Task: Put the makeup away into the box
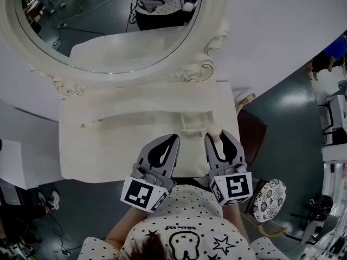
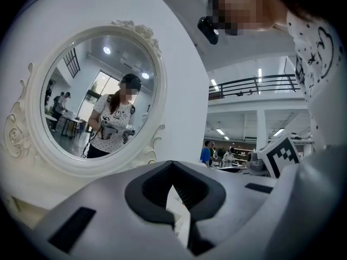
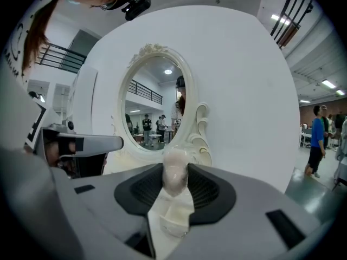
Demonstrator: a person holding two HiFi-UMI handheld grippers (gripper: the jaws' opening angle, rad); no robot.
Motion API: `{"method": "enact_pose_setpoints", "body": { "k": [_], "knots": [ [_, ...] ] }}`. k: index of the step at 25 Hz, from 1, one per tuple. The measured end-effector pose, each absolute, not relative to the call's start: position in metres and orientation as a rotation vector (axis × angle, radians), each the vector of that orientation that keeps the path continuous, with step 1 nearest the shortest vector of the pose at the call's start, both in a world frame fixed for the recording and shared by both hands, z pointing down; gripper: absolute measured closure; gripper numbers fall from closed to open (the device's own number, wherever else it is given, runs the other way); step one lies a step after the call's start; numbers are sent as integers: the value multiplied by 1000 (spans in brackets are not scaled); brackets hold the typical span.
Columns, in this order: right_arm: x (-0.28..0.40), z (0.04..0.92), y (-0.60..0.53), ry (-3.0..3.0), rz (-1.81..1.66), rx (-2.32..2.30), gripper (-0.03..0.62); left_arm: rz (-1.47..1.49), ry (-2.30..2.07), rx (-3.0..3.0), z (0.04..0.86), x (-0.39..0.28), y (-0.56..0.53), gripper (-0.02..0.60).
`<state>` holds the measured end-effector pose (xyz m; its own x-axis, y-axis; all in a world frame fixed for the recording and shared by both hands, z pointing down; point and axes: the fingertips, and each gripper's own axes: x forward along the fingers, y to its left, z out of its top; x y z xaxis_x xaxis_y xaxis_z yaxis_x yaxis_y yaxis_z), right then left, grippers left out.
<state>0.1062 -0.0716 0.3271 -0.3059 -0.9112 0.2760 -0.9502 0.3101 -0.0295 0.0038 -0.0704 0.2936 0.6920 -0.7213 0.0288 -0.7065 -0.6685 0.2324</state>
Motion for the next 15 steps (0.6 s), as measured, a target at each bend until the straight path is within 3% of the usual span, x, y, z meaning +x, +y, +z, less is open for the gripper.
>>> {"method": "enact_pose_setpoints", "body": {
  "k": [15],
  "knots": [
    [123,382,-122,-2323,359,1653,448,-9,-1137,2622,346,34,-106,586]
  ]
}}
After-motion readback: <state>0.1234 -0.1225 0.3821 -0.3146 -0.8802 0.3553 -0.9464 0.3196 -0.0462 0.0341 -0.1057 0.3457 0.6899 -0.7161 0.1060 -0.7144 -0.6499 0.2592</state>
